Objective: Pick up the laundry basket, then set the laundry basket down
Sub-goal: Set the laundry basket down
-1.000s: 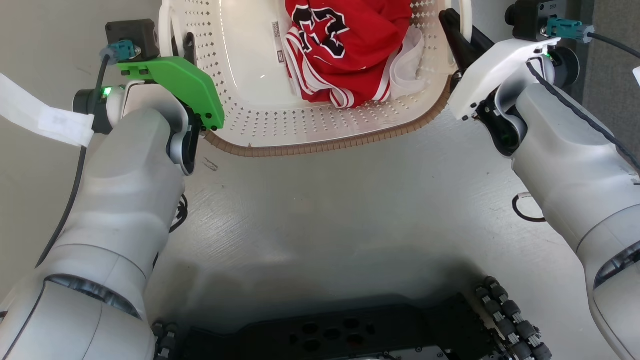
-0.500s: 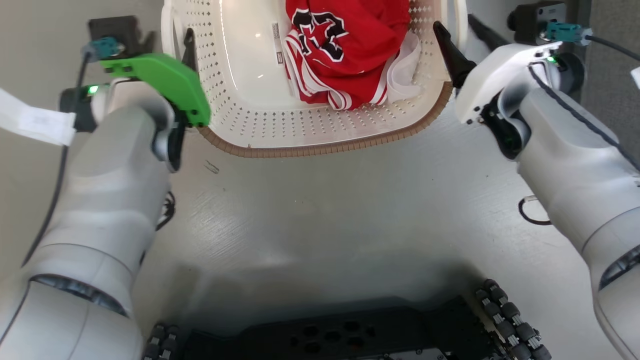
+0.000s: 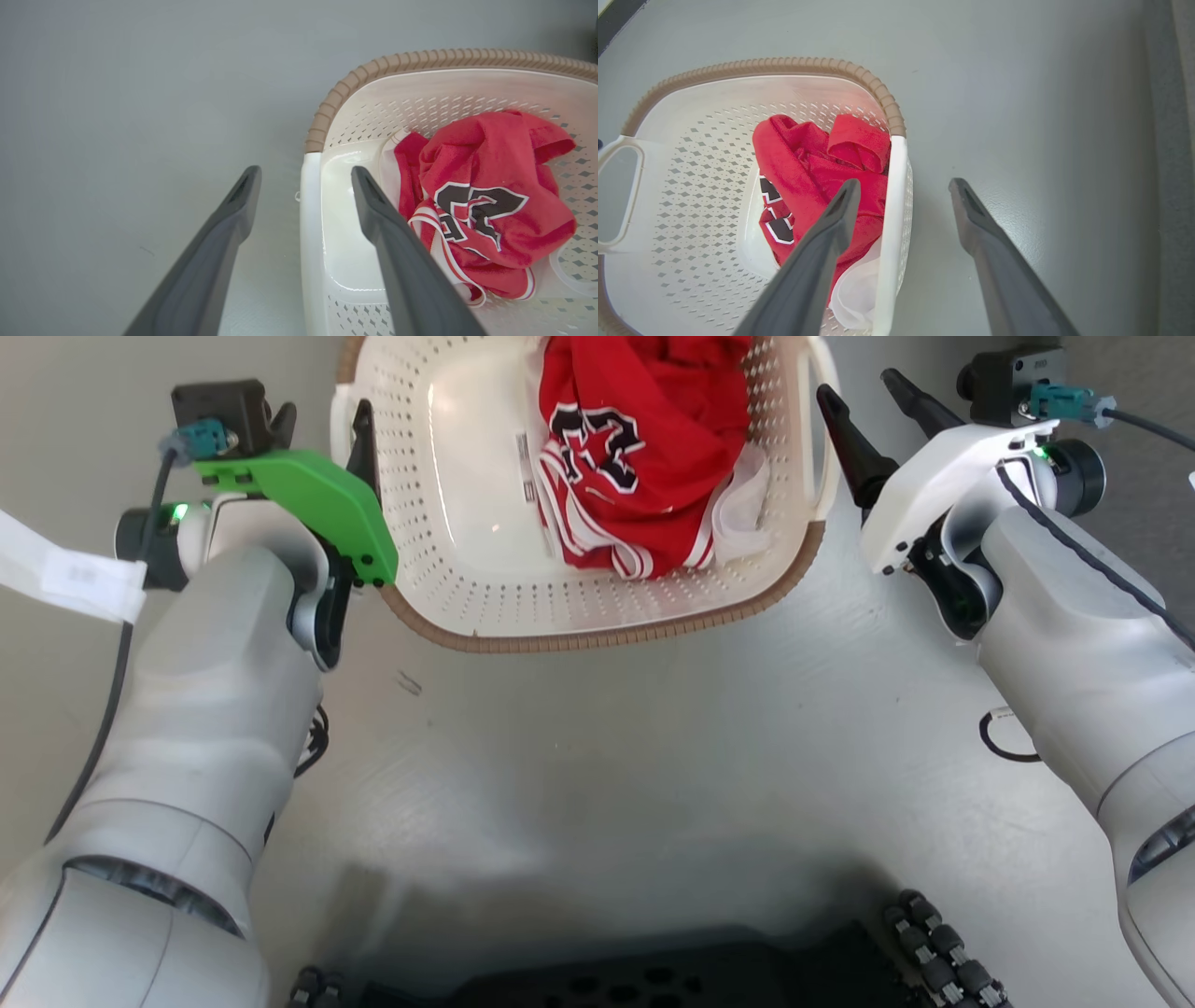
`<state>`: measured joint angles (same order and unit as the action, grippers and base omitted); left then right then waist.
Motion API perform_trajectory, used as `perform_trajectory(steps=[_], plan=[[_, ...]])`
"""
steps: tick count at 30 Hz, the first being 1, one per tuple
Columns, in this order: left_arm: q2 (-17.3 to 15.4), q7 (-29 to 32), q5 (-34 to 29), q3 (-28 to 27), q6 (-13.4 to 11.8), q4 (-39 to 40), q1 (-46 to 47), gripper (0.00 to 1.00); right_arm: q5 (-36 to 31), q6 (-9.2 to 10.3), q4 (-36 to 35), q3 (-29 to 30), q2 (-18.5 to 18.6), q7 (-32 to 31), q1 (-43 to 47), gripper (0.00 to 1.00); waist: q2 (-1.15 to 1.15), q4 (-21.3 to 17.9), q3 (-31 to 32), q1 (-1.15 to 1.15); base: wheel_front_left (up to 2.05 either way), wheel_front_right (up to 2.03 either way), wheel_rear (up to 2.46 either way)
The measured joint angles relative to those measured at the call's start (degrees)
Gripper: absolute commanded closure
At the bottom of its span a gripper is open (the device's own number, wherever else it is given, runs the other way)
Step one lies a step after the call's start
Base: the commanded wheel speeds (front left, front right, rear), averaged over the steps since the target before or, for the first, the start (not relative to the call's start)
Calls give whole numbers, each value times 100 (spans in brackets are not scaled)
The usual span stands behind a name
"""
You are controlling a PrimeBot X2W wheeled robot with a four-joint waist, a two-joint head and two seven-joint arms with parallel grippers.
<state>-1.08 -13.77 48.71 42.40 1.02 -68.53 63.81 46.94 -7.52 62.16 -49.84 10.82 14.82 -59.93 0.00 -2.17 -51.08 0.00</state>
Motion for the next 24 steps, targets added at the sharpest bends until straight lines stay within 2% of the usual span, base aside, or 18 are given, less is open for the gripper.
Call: perform_trajectory(steps=[17,24], plan=[[-2,-48,-112,33,-11,55,-450,0,-189,0,-412,371,156,0,342,0,0,-30,1105,0,0,0,0],[-48,-49,-376,-168,-236,565,-594,0,-380,32,-728,708,219,0,653,0,0,-36,1685,0,0,0,0]])
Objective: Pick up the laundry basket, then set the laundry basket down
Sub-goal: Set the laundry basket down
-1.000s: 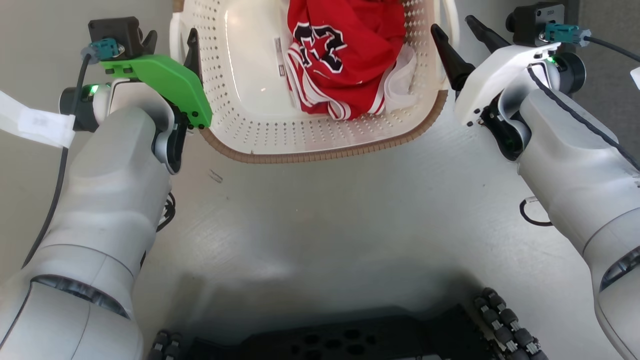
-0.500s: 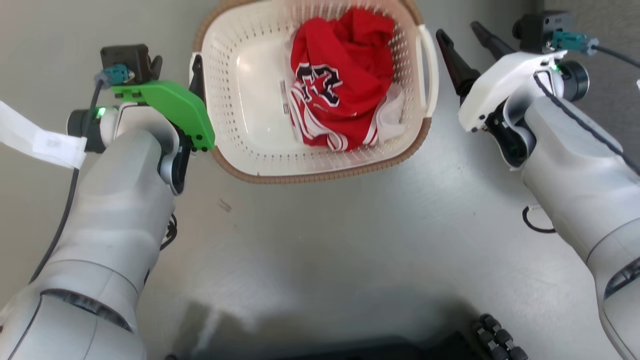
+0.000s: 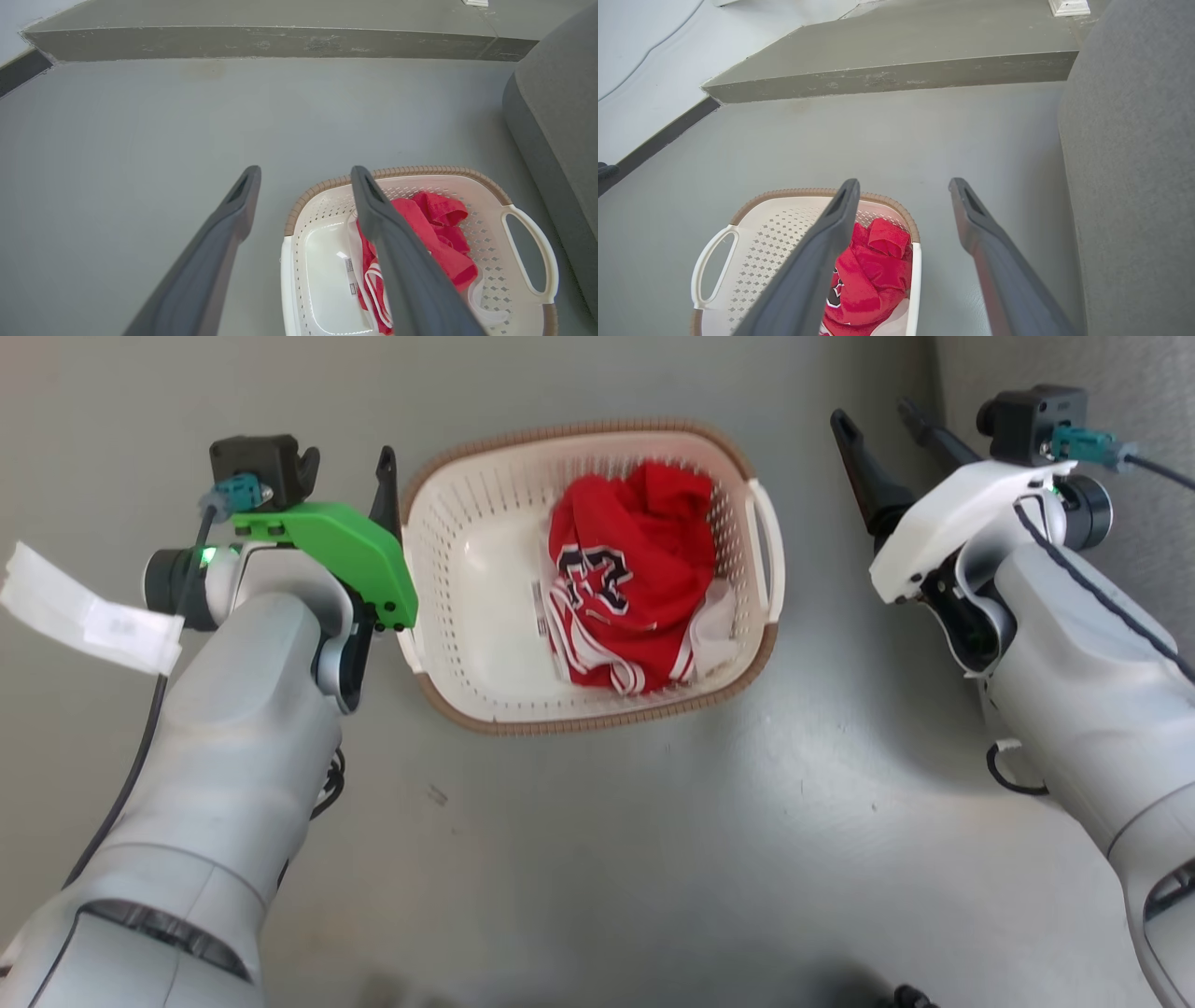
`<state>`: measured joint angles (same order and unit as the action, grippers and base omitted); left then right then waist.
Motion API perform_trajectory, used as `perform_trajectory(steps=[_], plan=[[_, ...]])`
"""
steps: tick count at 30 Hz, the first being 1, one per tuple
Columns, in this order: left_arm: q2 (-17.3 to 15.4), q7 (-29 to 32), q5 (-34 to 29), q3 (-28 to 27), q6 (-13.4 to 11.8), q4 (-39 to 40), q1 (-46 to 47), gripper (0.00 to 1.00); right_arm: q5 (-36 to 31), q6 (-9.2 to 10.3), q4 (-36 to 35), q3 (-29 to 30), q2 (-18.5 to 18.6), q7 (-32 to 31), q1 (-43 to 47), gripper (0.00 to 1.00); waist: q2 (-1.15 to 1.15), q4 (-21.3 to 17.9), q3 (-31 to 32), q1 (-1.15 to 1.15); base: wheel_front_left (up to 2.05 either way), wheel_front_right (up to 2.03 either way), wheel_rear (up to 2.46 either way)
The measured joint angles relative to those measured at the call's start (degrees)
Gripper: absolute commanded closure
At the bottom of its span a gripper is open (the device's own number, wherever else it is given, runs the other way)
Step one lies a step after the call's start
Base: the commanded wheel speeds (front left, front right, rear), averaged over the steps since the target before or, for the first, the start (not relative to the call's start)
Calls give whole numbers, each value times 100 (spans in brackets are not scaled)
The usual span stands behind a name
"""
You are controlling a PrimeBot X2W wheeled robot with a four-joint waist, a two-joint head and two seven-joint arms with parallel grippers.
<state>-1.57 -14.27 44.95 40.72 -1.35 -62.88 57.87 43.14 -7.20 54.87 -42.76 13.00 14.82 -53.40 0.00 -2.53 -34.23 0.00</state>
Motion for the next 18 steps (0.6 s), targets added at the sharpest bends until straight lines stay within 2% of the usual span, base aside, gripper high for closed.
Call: perform_trajectory(steps=[8,18], plan=[[-175,-1,-336,-211,-197,609,-402,0,-240,135,-483,385,26,0,327,0,0,4,571,0,0,0,0],[-323,-16,-756,-631,-372,1524,-910,0,-695,433,-1210,864,83,0,788,0,0,2,1201,0,0,0,0]])
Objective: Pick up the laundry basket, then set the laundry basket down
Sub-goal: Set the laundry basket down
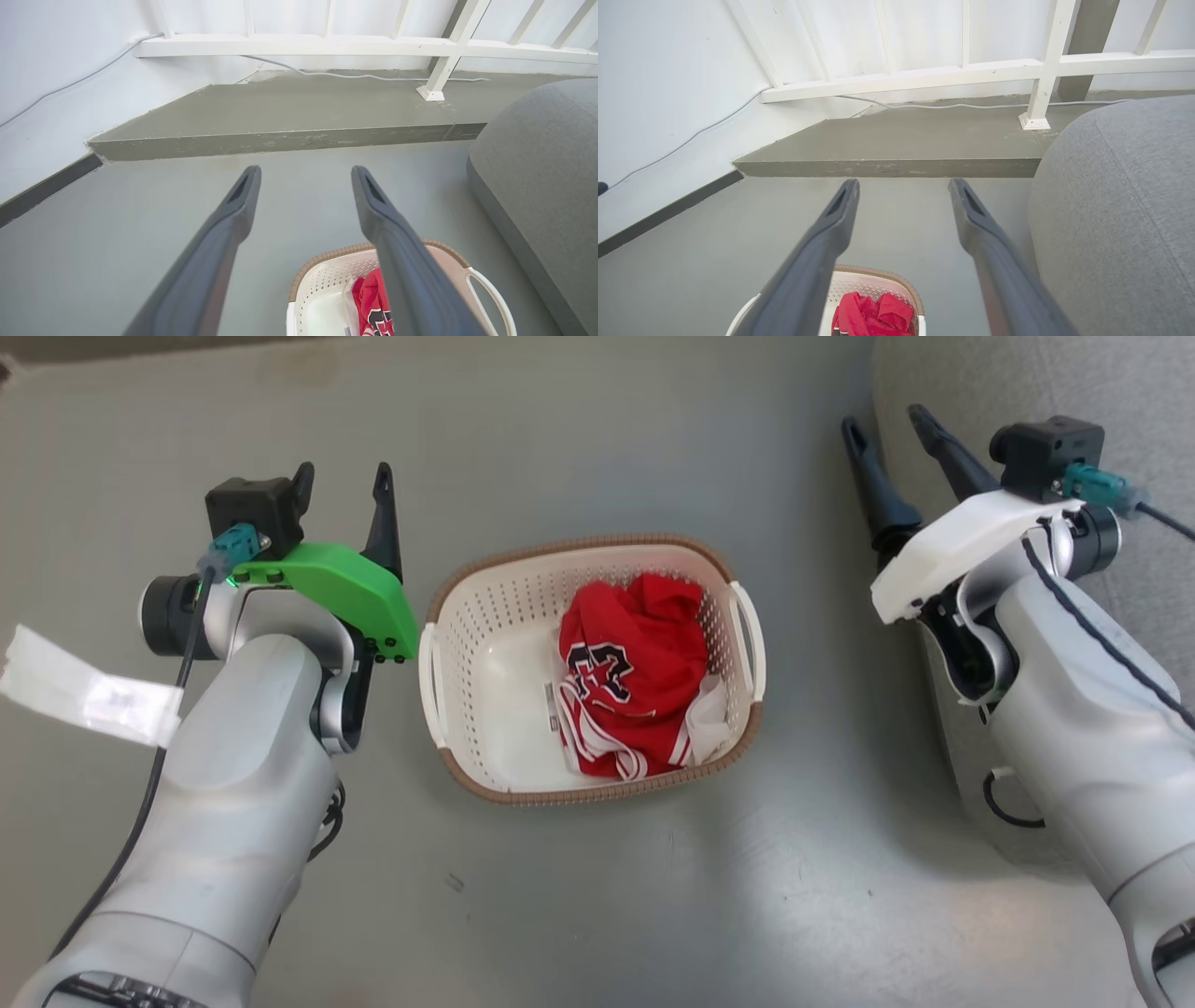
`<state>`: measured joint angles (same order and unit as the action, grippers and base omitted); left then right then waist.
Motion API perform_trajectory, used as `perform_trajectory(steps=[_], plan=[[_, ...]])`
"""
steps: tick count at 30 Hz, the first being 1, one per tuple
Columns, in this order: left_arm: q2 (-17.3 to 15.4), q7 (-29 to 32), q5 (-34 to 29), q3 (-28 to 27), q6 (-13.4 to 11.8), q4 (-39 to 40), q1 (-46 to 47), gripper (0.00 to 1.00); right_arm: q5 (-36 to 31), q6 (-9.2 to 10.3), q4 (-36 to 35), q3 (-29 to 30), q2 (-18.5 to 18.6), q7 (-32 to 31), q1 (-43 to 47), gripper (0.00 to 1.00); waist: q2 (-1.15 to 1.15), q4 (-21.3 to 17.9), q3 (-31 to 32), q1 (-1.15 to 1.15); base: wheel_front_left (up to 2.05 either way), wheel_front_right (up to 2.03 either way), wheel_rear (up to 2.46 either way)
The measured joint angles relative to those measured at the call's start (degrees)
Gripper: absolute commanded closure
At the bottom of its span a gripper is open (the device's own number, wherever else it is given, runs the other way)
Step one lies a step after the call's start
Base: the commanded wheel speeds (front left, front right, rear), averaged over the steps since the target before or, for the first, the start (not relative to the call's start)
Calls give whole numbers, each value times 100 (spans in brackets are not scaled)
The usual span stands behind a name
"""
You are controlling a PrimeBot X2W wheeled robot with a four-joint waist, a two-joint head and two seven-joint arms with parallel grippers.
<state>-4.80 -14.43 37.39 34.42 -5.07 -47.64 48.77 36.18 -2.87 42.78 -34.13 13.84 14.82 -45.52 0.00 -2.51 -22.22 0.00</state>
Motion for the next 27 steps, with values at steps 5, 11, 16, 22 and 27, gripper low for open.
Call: perform_trajectory(steps=[5,11,16,22,27], plan=[[-57,-1,-181,-276,-53,465,-289,0,-405,156,-292,57,57,1,281,0,0,0,268,0,0,0,0],[-134,0,-491,-504,-105,1040,-669,0,-605,305,-698,307,56,1,620,0,0,-2,549,0,0,0,0],[-162,-1,-743,-649,-146,1386,-950,0,-756,403,-996,476,44,1,828,0,0,-13,715,0,0,0,0],[-178,0,-1007,-826,-160,1847,-1406,0,-936,512,-1392,665,21,1,1159,0,0,-40,926,0,0,0,0],[-181,0,-1229,-913,-177,2186,-1775,0,-1107,599,-1695,828,-21,1,1455,0,0,-57,1071,0,0,0,0]])
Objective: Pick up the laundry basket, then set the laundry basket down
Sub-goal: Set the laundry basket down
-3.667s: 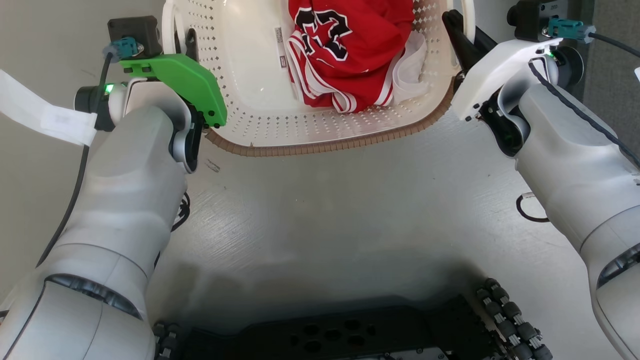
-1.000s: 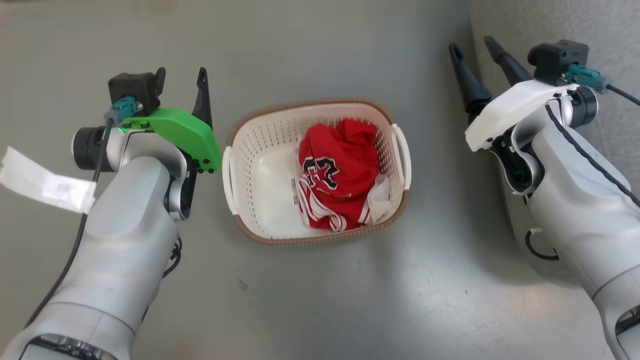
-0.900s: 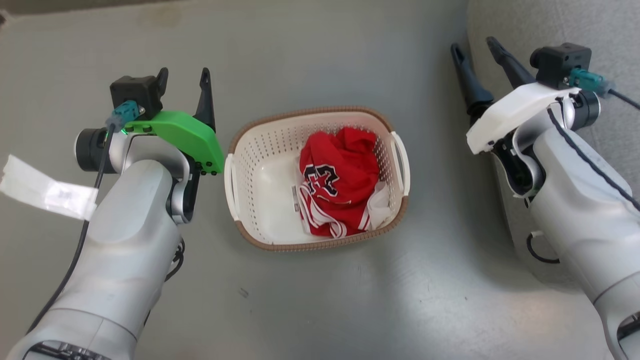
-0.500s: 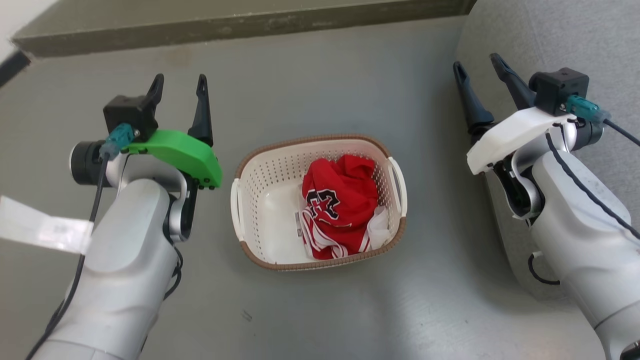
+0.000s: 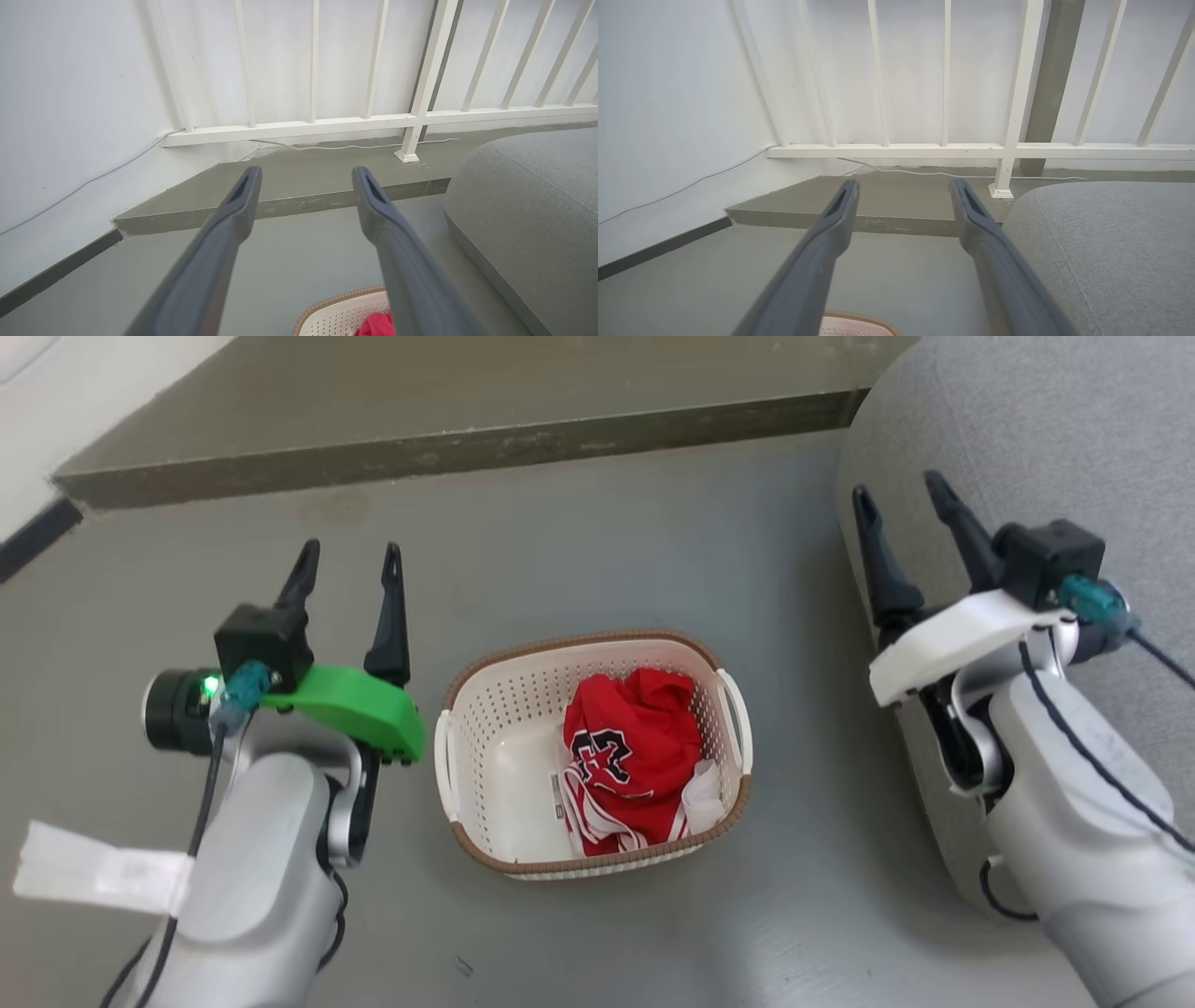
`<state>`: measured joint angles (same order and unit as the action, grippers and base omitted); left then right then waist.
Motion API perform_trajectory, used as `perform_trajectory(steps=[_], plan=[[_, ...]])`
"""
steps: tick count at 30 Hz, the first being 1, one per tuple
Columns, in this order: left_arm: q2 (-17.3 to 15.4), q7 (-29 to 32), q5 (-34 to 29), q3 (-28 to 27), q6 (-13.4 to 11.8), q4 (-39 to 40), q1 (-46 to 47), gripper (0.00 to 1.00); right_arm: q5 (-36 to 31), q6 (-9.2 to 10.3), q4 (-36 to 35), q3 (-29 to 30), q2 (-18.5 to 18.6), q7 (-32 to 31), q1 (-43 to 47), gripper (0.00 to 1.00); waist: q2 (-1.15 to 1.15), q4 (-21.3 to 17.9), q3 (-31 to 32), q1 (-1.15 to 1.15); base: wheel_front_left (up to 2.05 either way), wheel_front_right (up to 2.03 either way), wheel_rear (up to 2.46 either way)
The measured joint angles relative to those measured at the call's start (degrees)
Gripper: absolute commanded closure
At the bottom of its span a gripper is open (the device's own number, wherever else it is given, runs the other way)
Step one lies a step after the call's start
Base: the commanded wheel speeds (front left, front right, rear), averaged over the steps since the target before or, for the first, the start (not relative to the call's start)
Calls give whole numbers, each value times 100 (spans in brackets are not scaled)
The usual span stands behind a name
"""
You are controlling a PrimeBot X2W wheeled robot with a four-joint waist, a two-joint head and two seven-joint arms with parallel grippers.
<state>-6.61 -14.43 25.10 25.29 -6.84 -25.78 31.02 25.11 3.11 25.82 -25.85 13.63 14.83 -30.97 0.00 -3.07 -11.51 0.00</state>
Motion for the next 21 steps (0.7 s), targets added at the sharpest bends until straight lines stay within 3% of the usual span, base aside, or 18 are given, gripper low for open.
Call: perform_trajectory(steps=[21], plan=[[96,0,-636,-700,-1,820,-1700,0,-348,107,-676,386,-142,-1,1443,0,0,-40,601,0,0,0,0]])
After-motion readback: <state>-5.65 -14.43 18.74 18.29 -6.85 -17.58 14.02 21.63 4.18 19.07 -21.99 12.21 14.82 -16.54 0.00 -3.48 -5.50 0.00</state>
